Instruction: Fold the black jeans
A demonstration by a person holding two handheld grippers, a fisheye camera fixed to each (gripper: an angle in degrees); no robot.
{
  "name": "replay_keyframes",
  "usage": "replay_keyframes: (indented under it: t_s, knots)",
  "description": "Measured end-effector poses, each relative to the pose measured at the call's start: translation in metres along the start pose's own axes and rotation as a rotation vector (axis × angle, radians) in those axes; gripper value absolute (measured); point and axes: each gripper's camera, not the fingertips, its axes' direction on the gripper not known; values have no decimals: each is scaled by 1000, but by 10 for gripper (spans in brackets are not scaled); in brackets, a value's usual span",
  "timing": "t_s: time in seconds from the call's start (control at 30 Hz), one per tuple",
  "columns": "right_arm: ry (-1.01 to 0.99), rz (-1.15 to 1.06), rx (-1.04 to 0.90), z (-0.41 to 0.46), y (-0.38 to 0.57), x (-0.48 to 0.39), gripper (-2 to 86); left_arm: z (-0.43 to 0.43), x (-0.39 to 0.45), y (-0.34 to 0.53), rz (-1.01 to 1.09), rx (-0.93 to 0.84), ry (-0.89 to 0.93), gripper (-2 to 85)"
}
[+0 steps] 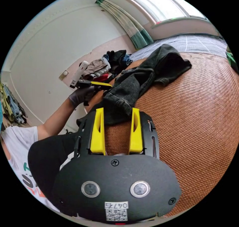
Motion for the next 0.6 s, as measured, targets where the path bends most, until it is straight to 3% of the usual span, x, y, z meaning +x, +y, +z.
replay_keyframes:
  t_s: [0.23, 0.33, 0.43, 0.5, 0.6]
  knots:
    - [-10, -111, -282, 32, -44, -40, -5, 2, 26, 46, 5, -62, -217, 16]
    - [286, -294, -280, -8, -82, -65, -9, -5, 9, 79, -32, -64, -150, 14]
    - [499, -459, -219, -43, -124, -109, -9, -22, -15, 106, -116, -36, 103, 28]
    - [772, -664, -163, -46, -143, -159, -9, -33, -11, 119, -115, -27, 231, 43]
    - [896, -831, -64, -39, -143, -208, -5, -40, 11, 133, -73, -33, 167, 45]
